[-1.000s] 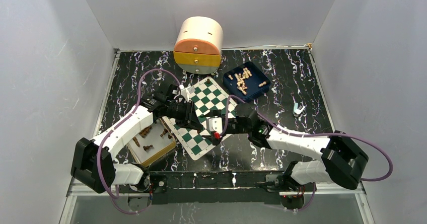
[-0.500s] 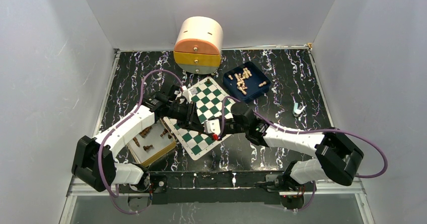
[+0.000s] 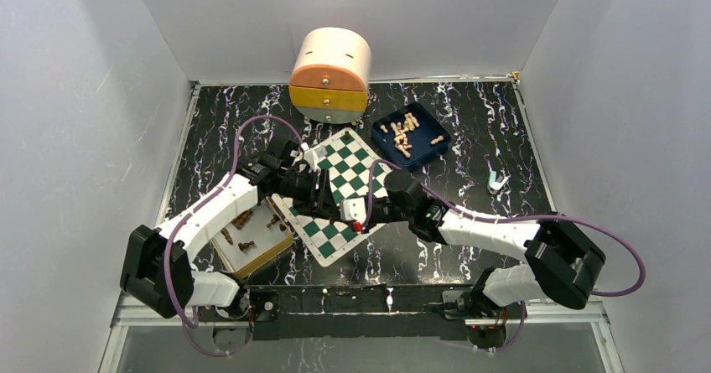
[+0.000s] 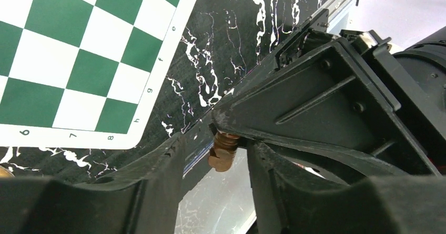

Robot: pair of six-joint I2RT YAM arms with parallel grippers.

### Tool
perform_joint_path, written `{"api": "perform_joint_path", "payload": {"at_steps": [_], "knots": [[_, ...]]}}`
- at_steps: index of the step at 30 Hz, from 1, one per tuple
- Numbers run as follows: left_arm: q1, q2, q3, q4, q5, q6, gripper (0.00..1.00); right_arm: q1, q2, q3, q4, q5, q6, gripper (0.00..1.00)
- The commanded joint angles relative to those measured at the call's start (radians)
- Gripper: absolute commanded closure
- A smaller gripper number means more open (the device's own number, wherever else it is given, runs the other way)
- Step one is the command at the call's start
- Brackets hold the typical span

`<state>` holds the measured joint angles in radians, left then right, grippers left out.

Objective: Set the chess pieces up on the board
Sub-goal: Place the chess piece on the chessboard.

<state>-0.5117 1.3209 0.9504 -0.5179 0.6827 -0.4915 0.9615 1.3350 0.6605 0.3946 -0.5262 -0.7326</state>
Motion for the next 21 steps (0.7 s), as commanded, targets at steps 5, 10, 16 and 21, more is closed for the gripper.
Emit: {"api": "perform_joint_path", "payload": {"at_steps": [5, 10, 16, 21], "knots": [[-0.013, -0.047, 0.125, -0.018, -0.047, -0.011, 0.44, 0.007, -0.002, 0.024, 0.115, 0.116, 0.188, 0.90], [-0.014, -0.084, 0.192, -0.052, -0.210, -0.019, 0.44, 0.007, -0.013, 0.010, 0.195, 0.244, 0.416, 0.90], [-0.014, -0.146, 0.235, -0.013, -0.315, 0.020, 0.50, -0.003, -0.036, 0.007, 0.221, 0.321, 0.712, 0.90], [-0.014, -0.165, 0.254, -0.054, -0.281, 0.249, 0.58, -0.060, -0.060, 0.024, 0.190, 0.231, 0.932, 0.89]]}}
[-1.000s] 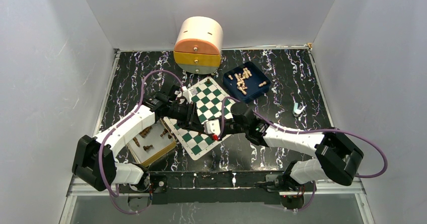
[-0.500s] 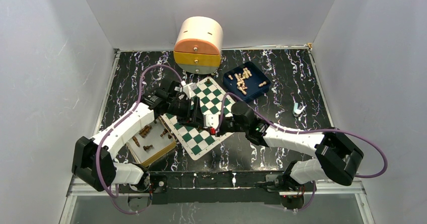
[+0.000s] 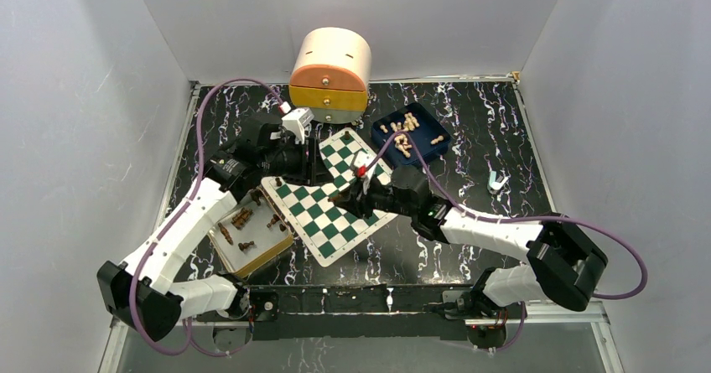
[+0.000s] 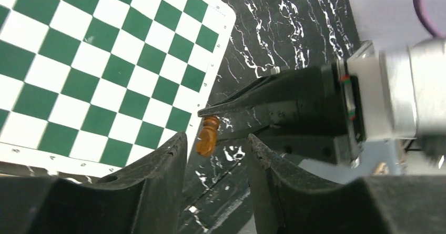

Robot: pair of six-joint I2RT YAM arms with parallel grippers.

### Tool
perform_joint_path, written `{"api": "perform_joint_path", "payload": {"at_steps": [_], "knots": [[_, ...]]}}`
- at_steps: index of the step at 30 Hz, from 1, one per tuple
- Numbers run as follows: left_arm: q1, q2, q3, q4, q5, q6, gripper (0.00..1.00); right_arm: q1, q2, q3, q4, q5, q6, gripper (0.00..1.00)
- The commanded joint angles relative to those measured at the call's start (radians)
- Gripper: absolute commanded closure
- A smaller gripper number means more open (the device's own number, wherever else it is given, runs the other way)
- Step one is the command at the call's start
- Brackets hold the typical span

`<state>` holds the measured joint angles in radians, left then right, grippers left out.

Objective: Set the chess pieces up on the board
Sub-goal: Place the chess piece on the chessboard.

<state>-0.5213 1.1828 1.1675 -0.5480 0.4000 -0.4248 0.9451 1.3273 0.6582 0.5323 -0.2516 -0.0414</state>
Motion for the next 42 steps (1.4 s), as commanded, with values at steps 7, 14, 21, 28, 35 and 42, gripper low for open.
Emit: {"api": "perform_joint_path", "payload": {"at_steps": [7, 14, 21, 28, 35, 42], "knots": [[-0.005, -0.029, -0.012, 0.023, 0.208, 0.344, 0.62, -0.140, -0.047, 0.048, 0.077, -0.229, 0.445, 0.88], [-0.005, -0.012, -0.042, 0.094, 0.262, 0.388, 0.64, -0.150, -0.037, 0.076, 0.083, -0.278, 0.499, 0.88], [-0.005, -0.008, -0.057, 0.093, 0.281, 0.460, 0.73, -0.156, -0.032, 0.074, 0.092, -0.287, 0.529, 0.89], [-0.005, -0.024, -0.072, 0.092, 0.319, 0.493, 0.66, -0.166, -0.032, 0.070, 0.098, -0.287, 0.552, 0.88], [-0.005, -0.023, -0.092, 0.092, 0.334, 0.513, 0.70, -0.171, -0.027, 0.066, 0.110, -0.294, 0.564, 0.88], [-0.005, -0.013, -0.093, 0.136, 0.354, 0.485, 0.73, -0.172, -0.025, 0.068, 0.110, -0.307, 0.564, 0.87]]}}
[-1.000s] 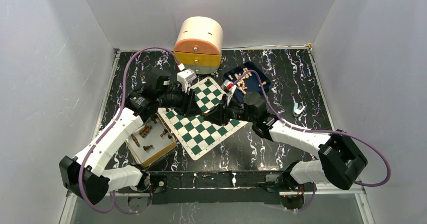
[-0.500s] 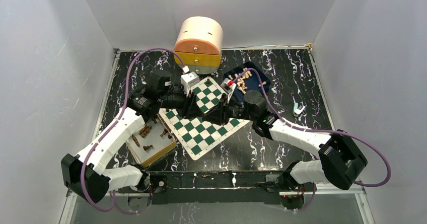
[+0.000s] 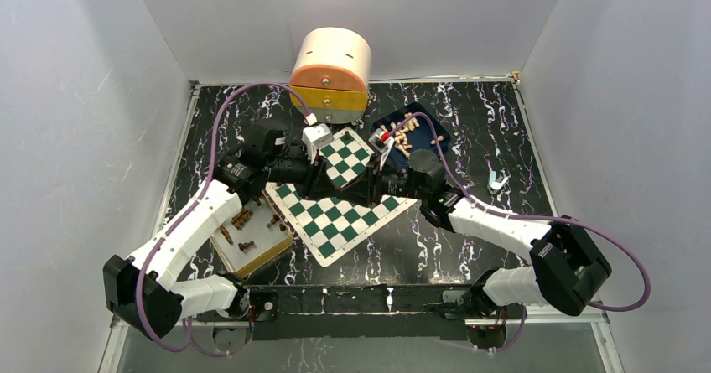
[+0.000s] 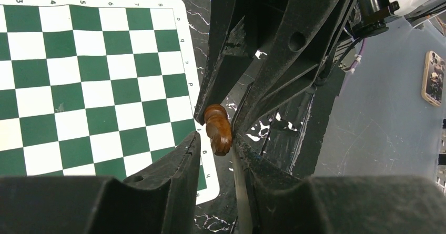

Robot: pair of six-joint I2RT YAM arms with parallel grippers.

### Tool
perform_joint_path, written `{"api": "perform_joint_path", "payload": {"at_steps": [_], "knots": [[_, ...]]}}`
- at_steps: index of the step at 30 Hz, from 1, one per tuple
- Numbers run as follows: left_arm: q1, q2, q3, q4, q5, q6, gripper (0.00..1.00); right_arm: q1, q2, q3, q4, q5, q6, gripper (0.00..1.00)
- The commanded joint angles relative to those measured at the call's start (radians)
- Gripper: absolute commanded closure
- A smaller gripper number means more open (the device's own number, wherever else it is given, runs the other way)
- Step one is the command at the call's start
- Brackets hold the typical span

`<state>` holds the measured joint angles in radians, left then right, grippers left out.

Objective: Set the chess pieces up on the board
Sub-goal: Place the chess piece on the chessboard.

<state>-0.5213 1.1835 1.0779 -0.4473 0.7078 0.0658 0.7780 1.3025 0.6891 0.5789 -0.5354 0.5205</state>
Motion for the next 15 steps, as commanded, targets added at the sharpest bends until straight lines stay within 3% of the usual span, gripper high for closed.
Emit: {"api": "perform_joint_path", "payload": {"at_steps": [1, 4, 9, 13, 15], "knots": [[-0.005, -0.014, -0.005, 0.039, 0.045, -0.008, 0.73, -0.006, 0.002, 0.039, 0.063, -0.026, 0.001, 0.87], [-0.005, -0.020, -0.005, 0.050, 0.040, -0.009, 0.75, -0.006, 0.009, 0.041, 0.063, -0.033, 0.001, 0.87], [-0.005, -0.034, -0.007, 0.067, 0.030, -0.011, 0.99, -0.005, 0.015, 0.041, 0.059, -0.032, 0.003, 0.83], [-0.005, -0.039, -0.001, 0.070, -0.047, -0.036, 1.00, -0.006, 0.010, 0.040, 0.032, -0.010, -0.002, 0.71], [-0.005, -0.035, 0.008, 0.077, -0.100, -0.058, 1.00, -0.006, -0.006, 0.037, 0.011, 0.008, -0.016, 0.59]]}}
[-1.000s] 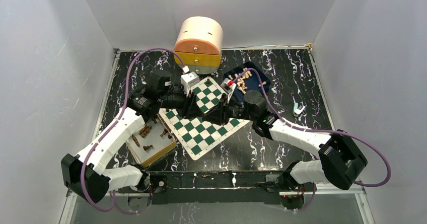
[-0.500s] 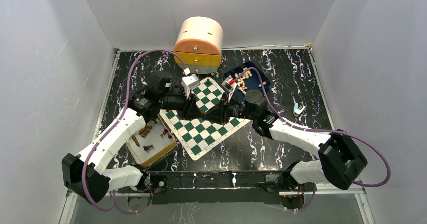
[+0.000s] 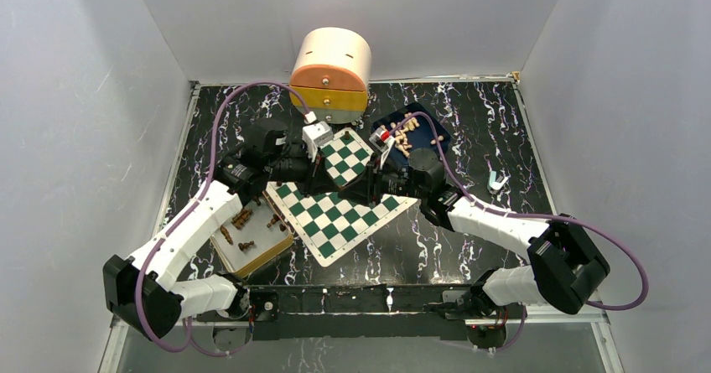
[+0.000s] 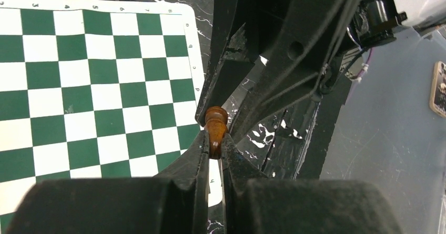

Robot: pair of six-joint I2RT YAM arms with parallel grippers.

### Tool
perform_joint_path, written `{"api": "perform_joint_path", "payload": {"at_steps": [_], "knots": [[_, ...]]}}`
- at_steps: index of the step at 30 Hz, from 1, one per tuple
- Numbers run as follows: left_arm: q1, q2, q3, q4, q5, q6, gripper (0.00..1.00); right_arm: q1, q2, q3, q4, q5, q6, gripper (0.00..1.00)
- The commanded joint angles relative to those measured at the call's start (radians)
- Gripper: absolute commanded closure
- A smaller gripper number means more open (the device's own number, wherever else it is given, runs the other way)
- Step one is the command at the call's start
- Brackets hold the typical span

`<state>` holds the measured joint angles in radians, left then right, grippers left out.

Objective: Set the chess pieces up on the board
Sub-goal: Place the chess piece on the chessboard.

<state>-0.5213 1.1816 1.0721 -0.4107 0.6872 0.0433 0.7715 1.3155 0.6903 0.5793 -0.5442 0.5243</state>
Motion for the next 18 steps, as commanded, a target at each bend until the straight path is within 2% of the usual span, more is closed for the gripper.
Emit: {"api": "perform_joint_path", "payload": {"at_steps": [1, 4, 5, 6, 8, 18], "knots": [[-0.005, -0.026, 0.022, 0.041, -0.105, -0.051, 1.00, 0.001, -0.032, 0.032, -0.004, 0.031, -0.029, 0.53], [-0.005, 0.017, 0.068, 0.035, -0.190, -0.088, 1.00, 0.001, -0.089, 0.015, -0.063, 0.082, -0.070, 0.22], [-0.004, 0.037, 0.087, 0.025, -0.230, -0.091, 1.00, 0.000, -0.110, 0.010, -0.085, 0.102, -0.086, 0.06], [-0.005, 0.059, 0.110, 0.012, -0.271, -0.092, 1.00, 0.001, -0.137, 0.007, -0.114, 0.123, -0.100, 0.02], [-0.005, 0.115, 0.158, -0.022, -0.367, -0.084, 1.00, 0.001, -0.195, 0.003, -0.188, 0.166, -0.125, 0.01], [-0.003, 0.501, 0.474, -0.242, -0.605, 0.048, 1.00, 0.001, -0.426, -0.001, -0.423, 0.392, -0.196, 0.01]]}}
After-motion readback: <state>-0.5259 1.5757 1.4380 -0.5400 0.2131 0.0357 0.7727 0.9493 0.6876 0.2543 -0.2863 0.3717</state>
